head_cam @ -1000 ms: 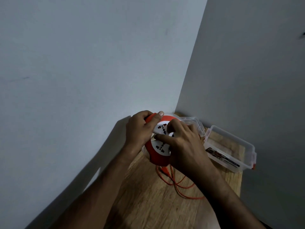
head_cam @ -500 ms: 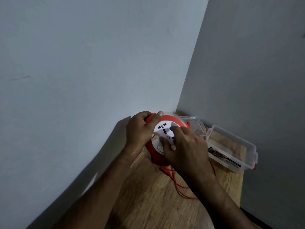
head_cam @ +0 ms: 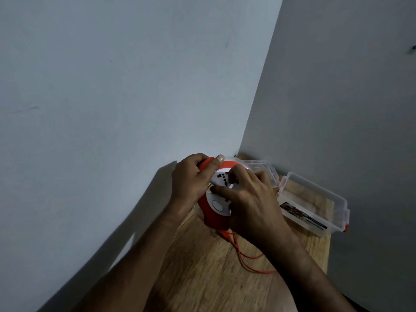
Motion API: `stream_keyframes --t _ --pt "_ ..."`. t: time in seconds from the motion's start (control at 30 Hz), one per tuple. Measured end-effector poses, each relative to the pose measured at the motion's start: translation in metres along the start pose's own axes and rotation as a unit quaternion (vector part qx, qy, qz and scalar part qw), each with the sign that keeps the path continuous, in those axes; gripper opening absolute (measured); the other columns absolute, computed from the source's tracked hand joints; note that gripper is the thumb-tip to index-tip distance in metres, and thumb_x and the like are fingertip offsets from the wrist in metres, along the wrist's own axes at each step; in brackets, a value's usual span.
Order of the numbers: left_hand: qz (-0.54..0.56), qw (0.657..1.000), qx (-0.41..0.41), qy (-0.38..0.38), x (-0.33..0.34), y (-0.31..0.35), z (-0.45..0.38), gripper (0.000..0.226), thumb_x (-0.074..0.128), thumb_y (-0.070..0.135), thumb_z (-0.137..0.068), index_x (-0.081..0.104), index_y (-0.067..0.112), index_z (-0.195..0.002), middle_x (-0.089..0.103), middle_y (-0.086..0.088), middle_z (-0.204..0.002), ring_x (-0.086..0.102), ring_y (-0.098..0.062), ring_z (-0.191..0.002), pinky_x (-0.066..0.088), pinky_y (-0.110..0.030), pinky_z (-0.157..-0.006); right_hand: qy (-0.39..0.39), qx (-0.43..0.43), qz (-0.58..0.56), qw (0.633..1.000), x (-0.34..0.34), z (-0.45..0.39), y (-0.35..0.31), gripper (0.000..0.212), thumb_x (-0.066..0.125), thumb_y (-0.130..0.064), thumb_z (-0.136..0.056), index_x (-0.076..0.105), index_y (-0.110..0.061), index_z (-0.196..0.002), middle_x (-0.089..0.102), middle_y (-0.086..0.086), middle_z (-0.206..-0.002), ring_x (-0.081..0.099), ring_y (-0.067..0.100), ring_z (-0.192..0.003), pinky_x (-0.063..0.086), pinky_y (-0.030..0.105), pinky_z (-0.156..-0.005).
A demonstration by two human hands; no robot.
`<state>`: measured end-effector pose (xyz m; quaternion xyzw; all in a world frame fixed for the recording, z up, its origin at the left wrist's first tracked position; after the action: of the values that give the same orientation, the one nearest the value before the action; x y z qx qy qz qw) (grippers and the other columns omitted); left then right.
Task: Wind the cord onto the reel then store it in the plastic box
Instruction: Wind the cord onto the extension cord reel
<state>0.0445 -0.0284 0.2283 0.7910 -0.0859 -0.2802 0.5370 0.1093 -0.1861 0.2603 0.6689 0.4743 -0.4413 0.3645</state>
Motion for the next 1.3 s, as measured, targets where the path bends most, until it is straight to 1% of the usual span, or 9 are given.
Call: stream_keyframes --t 0.13,0.4,0.57,0.67,0.77,0.93,1.03,1.13,1.3 --pt "-0.006 1.000 0.009 0.007 0.000 0.001 0.001 0.042 0.064 0.065 -0.092 0.075 0.024 -0.087 0.075 0.012 -0.078 0.071 -0.003 -0.076 0.058 -0.026 -0.073 0.067 0.059 -0.057 0.994 0.000 -0.001 -0.001 0.060 0.079 -0.049 -0.066 0.072 -0.022 -0.119 0.068 0.007 -0.106 0.066 0.026 -0.091 0.052 0.038 -0.076" --pt "-0.029 0.999 0.023 0.017 -0.001 0.006 0.006 0.050 0.061 0.070 -0.085 0.075 0.022 -0.082 0.075 0.011 -0.076 0.070 -0.005 -0.077 0.060 -0.037 -0.077 0.048 0.223 -0.173 0.958 0.004 -0.008 -0.016 0.056 0.068 -0.055 -0.081 0.061 -0.017 -0.123 0.072 -0.001 -0.110 0.068 0.017 -0.093 0.057 0.030 -0.077" --pt "0.009 1.000 -0.019 0.017 -0.004 0.000 0.001 0.044 0.064 0.062 -0.093 0.077 0.020 -0.089 0.078 0.007 -0.081 0.074 -0.011 -0.079 0.064 -0.042 -0.082 0.072 0.116 -0.080 0.987 -0.005 0.002 -0.020 0.055 0.078 -0.041 -0.079 0.063 -0.013 -0.124 0.072 0.008 -0.115 0.071 0.026 -0.093 0.058 0.036 -0.076" --pt "0.015 1.000 -0.013 0.017 -0.008 0.001 -0.003 0.044 0.065 0.062 -0.092 0.077 0.021 -0.084 0.077 0.007 -0.075 0.073 -0.009 -0.074 0.063 -0.040 -0.076 0.021 -0.001 -0.038 0.999 -0.007 0.007 -0.013 0.069 0.088 -0.032 -0.066 0.059 -0.020 -0.127 0.059 0.010 -0.130 0.058 0.032 -0.119 0.051 0.054 -0.095" --pt "0.002 1.000 -0.003 0.013 -0.008 0.001 -0.004 0.044 0.065 0.062 -0.093 0.075 0.021 -0.080 0.073 0.009 -0.070 0.070 -0.005 -0.069 0.055 -0.028 -0.066 -0.045 -0.059 0.009 0.997 -0.004 0.005 -0.005 0.077 0.089 -0.025 -0.062 0.056 -0.028 -0.132 0.044 0.011 -0.144 0.038 0.032 -0.137 0.042 0.057 -0.103" --pt "-0.006 1.000 0.003 -0.001 -0.006 0.000 -0.002 0.043 0.066 0.061 -0.093 0.074 0.021 -0.076 0.070 0.008 -0.064 0.067 -0.005 -0.065 0.047 -0.023 -0.064 -0.012 -0.071 -0.005 0.997 -0.003 0.001 0.001 0.072 0.091 -0.026 -0.058 0.063 -0.031 -0.124 0.046 0.010 -0.136 0.038 0.027 -0.126 0.044 0.051 -0.094" --pt "-0.007 1.000 0.011 0.008 -0.007 0.001 -0.003 0.042 0.066 0.059 -0.093 0.072 0.022 -0.076 0.069 0.010 -0.064 0.065 -0.003 -0.064 0.045 -0.021 -0.063 0.032 -0.082 -0.005 0.996 -0.002 0.000 0.005 0.062 0.088 -0.029 -0.064 0.067 -0.032 -0.123 0.052 0.009 -0.131 0.044 0.024 -0.122 0.039 0.049 -0.097" --pt "-0.003 1.000 0.014 0.009 -0.008 0.001 -0.004 0.041 0.066 0.059 -0.093 0.071 0.023 -0.075 0.068 0.011 -0.064 0.065 -0.003 -0.064 0.046 -0.022 -0.064 0.046 -0.096 -0.007 0.994 0.000 -0.002 0.010 0.057 0.083 -0.030 -0.068 0.067 -0.033 -0.122 0.052 0.007 -0.126 0.046 0.023 -0.118 0.035 0.047 -0.099" --pt "-0.021 1.000 0.022 0.005 -0.005 0.001 -0.001 0.043 0.066 0.061 -0.092 0.073 0.021 -0.078 0.072 0.007 -0.070 0.069 -0.005 -0.069 0.058 -0.031 -0.068 0.068 -0.109 0.003 0.992 0.000 -0.007 0.011 0.054 0.082 -0.037 -0.063 0.071 -0.032 -0.115 0.051 0.004 -0.113 0.043 0.019 -0.102 0.037 0.041 -0.083"
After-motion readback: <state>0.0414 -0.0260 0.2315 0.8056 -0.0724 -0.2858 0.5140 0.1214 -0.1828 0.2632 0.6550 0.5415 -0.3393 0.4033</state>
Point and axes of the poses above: each hand's wrist, its own z-axis away from the middle knuckle, its own x-axis out of the palm, y = z × x, the point moved 1 cm from there along -z, towards the middle knuckle
